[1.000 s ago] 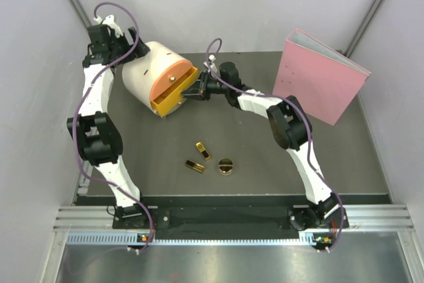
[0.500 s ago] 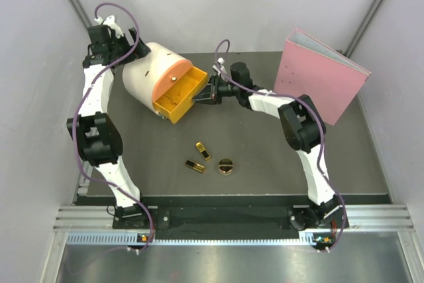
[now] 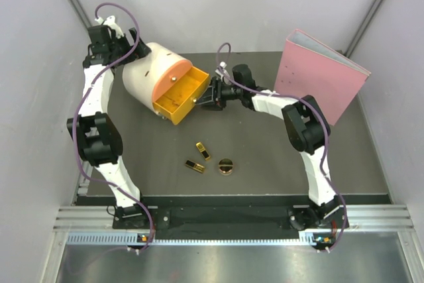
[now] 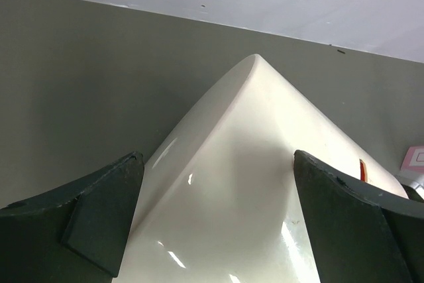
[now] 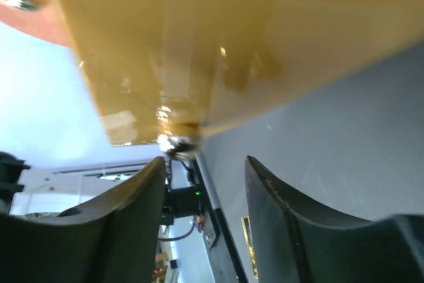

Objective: Organize the makeup

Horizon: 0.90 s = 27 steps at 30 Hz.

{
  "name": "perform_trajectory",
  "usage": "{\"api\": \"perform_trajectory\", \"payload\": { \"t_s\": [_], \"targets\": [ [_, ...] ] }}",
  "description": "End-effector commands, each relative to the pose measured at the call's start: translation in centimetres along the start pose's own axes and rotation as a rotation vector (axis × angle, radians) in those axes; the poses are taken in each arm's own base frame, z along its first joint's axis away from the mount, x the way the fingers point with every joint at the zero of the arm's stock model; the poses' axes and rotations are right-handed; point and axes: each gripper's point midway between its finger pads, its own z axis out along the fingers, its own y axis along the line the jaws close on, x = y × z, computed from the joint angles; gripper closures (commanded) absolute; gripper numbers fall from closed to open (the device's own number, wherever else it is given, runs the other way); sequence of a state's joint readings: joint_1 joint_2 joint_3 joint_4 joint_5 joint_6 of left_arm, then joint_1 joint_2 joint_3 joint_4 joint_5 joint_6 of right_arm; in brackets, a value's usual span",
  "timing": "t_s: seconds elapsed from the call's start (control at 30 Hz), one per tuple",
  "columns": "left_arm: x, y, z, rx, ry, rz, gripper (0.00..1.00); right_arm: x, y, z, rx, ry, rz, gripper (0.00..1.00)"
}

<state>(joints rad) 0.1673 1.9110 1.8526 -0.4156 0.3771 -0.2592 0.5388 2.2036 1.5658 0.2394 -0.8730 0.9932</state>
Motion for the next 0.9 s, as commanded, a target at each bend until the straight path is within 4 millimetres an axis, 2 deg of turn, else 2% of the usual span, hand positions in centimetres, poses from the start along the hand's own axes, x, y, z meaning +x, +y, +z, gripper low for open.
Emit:
{"api": "perform_trajectory", "payload": {
  "t_s": [0.0, 0.2, 0.23, 0.3, 0.4, 0.47, 0.57, 0.67, 0.7, 0.8, 0.87],
  "targets": [
    [2.5, 0.6, -0.3, -0.032, 0.083, 0.009, 0.02, 0.2, 1.5, -2.4, 0.050, 0.012, -0.059, 0.45],
    [2.6, 0.7, -0.3, -0.033, 0.087, 0.010, 0.02, 1.2, 1.9, -4.7, 0.111, 0.049, -0.116, 0.43],
    [2.6, 0.8, -0.3, -0.034, 0.087, 0.008, 0.02, 1.3, 1.9, -5.0, 0.123, 0.057, -0.169, 0.43],
    [2.6, 0.7, -0.3, -0.034, 0.088, 0.008, 0.02, 1.9, 1.8, -6.0, 0.191, 0.088, -0.189, 0.43],
    [2.8, 0.8, -0.3, -0.038, 0.091, 0.009, 0.02, 3.1, 1.2, -7.1, 0.301, 0.154, -0.304, 0.43],
    [3.2, 0.9, -0.2, -0.037, 0.098, 0.006, 0.02, 3.8, 0.0, -8.2, 0.415, 0.211, -0.409, 0.44],
    [3.4, 1.0, -0.2, -0.039, 0.102, 0.005, 0.02, 5.5, -0.7, -8.7, 0.506, 0.266, -0.513, 0.43],
    [3.7, 1.2, -0.1, -0.044, 0.110, 0.006, 0.02, 7.8, -1.4, -8.5, 0.565, 0.324, -0.572, 0.42],
    [3.7, 1.1, -0.1, -0.041, 0.111, 0.007, 0.02, 9.1, -1.2, -7.7, 0.570, 0.358, -0.610, 0.41],
    [4.1, 1.2, 0.0, -0.042, 0.120, 0.008, 0.02, 11.4, -1.6, -6.8, 0.597, 0.431, -0.663, 0.40],
    [4.3, 1.3, 0.0, -0.045, 0.126, 0.006, 0.02, 12.2, -1.9, -6.2, 0.599, 0.454, -0.670, 0.39]
  ]
}}
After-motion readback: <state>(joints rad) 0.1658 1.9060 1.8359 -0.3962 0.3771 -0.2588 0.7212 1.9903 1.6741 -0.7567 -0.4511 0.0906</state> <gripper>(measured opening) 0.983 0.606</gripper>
